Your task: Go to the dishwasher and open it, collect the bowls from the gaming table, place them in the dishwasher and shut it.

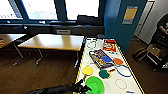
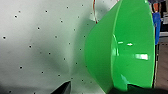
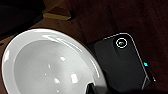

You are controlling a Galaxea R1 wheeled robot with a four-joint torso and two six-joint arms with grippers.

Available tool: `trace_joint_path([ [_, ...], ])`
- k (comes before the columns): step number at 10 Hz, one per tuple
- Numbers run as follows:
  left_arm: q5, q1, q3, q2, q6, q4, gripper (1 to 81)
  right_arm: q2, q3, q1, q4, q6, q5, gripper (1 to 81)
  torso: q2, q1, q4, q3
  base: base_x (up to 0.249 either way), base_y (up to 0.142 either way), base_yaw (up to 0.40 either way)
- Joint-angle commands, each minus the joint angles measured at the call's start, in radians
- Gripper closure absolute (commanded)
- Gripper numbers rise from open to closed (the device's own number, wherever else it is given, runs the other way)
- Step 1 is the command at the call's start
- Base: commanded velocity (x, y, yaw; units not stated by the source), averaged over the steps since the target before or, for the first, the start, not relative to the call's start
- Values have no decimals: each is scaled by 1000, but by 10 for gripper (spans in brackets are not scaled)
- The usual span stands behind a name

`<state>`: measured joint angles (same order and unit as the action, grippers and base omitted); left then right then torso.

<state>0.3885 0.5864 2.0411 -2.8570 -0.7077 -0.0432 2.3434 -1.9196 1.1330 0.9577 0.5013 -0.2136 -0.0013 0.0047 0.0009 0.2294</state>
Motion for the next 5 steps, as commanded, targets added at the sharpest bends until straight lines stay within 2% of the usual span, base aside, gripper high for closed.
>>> trace_joint_path([
  [1, 36, -121, 7, -28, -4, 0, 10, -48, 8, -71, 12, 5, -102, 811, 0, 0, 0, 0, 0, 0, 0],
  [5, 32, -61, 88, -84, -3, 0, 10, -46, 5, -71, 12, 5, -104, 811, 0, 0, 0, 0, 0, 0, 0],
])
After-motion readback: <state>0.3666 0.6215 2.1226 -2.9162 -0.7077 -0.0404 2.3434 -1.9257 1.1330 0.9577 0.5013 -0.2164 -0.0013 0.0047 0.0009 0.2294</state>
